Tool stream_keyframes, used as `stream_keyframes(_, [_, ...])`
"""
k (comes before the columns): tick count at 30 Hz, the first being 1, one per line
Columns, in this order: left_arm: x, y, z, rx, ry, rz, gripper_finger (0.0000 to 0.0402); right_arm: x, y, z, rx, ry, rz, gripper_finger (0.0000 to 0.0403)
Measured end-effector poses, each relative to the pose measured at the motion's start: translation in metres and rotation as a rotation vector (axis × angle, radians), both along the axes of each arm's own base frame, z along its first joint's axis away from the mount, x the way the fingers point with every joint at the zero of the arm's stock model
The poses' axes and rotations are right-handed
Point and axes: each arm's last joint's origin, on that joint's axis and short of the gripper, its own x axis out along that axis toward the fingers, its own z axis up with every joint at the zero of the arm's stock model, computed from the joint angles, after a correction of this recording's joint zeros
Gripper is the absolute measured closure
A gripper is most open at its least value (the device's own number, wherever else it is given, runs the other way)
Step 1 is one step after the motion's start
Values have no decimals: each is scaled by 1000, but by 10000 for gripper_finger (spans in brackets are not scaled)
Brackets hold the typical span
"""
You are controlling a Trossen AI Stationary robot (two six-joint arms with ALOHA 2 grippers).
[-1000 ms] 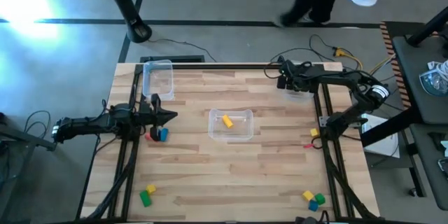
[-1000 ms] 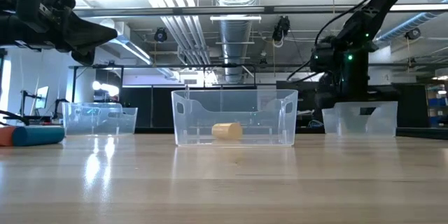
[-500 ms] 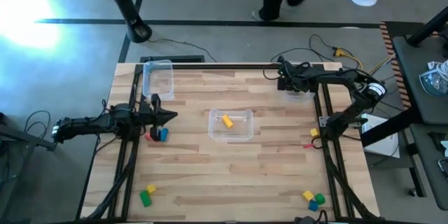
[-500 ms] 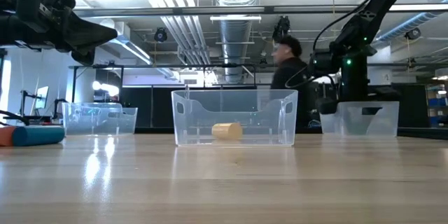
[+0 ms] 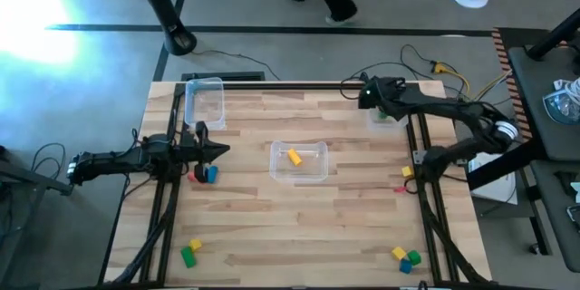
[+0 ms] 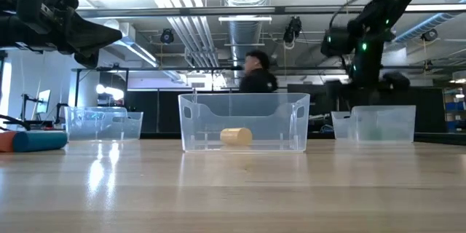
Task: Sort blocks by size
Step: Put the blue square block into the top right transparent bin
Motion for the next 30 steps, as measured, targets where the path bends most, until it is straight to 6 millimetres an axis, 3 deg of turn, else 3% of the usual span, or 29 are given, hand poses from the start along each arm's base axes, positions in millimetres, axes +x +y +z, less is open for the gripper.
stream_keyframes(6, [0, 0, 0, 0, 0, 0, 401, 44, 45, 36, -213, -86, 341, 173])
stream_keyframes(10, [0, 0, 0, 0, 0, 0, 401, 72, 86, 45, -316, -122, 567, 176])
stream_keyframes(22, [0, 0, 0, 0, 0, 1, 401, 111, 209, 43, -483, -118, 1174, 146])
stream_keyframes(30, [0, 0, 0, 0, 1, 1, 401, 121, 263, 35, -648, -113, 1429, 133])
